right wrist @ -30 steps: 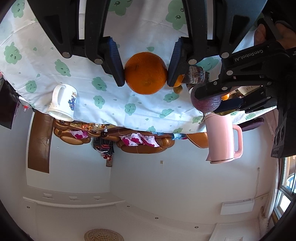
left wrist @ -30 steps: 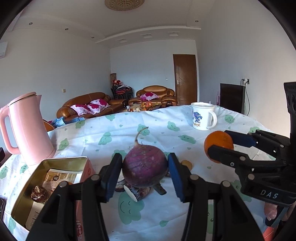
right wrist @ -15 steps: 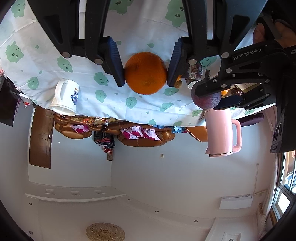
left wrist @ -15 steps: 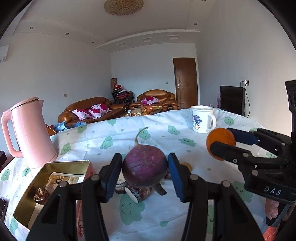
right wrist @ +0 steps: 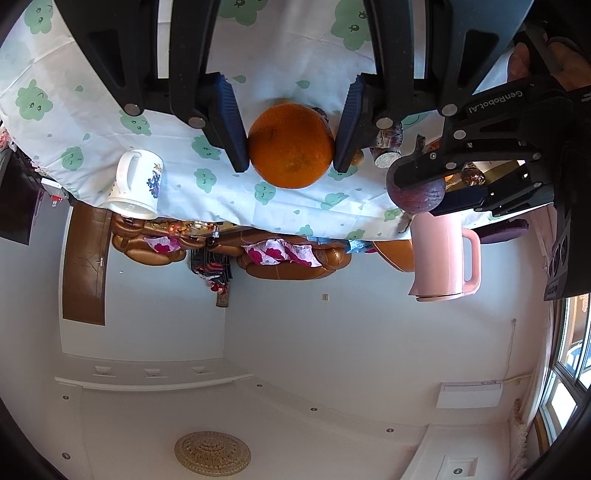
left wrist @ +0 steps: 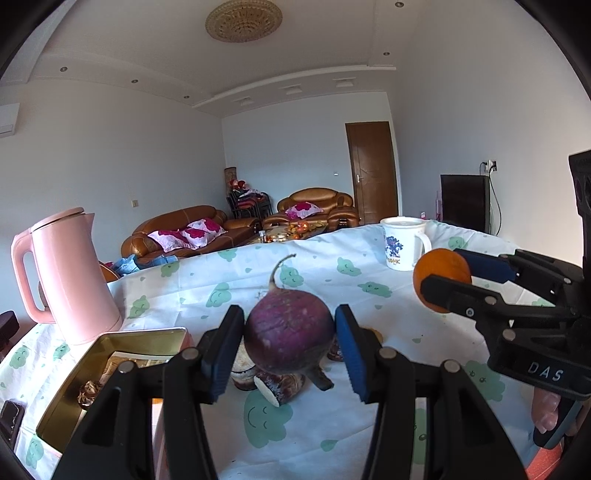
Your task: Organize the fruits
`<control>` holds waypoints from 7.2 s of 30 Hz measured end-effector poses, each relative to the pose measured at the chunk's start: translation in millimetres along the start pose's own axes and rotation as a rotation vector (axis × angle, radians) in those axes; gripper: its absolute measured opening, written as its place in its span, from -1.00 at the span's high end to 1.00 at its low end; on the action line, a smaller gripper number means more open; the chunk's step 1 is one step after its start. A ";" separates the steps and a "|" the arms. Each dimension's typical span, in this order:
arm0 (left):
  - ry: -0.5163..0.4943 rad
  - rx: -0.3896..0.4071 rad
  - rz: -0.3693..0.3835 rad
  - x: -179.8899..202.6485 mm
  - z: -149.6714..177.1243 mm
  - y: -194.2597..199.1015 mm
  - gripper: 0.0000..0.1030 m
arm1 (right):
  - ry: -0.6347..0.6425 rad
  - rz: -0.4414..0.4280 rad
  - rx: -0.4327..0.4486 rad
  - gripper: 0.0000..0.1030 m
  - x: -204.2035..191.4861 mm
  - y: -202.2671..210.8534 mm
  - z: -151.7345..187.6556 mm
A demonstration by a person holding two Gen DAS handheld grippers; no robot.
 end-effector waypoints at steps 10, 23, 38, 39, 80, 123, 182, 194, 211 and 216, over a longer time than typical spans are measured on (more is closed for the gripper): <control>0.002 0.020 -0.009 -1.3 -0.8 5.7 0.00 | 0.019 0.013 0.048 0.05 -3.4 8.5 -2.6; 0.062 -0.055 0.011 -16.4 7.4 -3.2 0.40 | 0.023 0.020 0.030 0.05 -4.1 5.8 -2.8; 0.049 -0.256 0.177 25.5 21.0 -15.7 -0.50 | -0.028 0.046 -0.019 0.05 8.5 16.9 8.8; 0.045 -0.282 0.192 30.5 25.1 -19.5 -0.50 | -0.031 0.052 -0.024 0.05 10.4 18.7 10.8; 0.108 -0.373 0.203 4.2 45.5 -3.9 -0.39 | 0.007 0.002 -0.015 0.05 -10.6 28.6 0.5; 0.106 -0.191 -0.113 -104.6 13.2 21.5 -0.06 | 0.021 -0.290 -0.078 0.05 -92.9 -55.4 -42.5; 0.167 -0.230 -0.082 -87.1 17.0 -15.6 -0.63 | 0.051 -0.079 -0.208 -0.20 -28.0 -69.4 -2.1; 0.155 -0.408 0.058 -25.8 38.1 -65.4 -0.52 | -0.050 0.052 -0.236 -0.23 23.4 -68.1 13.2; 0.156 -0.472 0.099 -11.3 46.3 -84.4 0.10 | -0.172 0.090 -0.299 -0.40 47.5 -76.3 23.5; 0.156 -0.395 0.094 -15.5 34.2 -76.1 0.10 | -0.213 0.093 -0.331 -0.39 55.0 -80.5 28.4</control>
Point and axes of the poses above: each gripper's, at about its wrist camera, not at the fingertips, and y roughly against the way its jaws point, x to its right, z to its underside, the point moved 2 cm from there along -y, roughly the way its jaws point, and after that the axes turned 11 degrees about x, right-handed, at the moved point
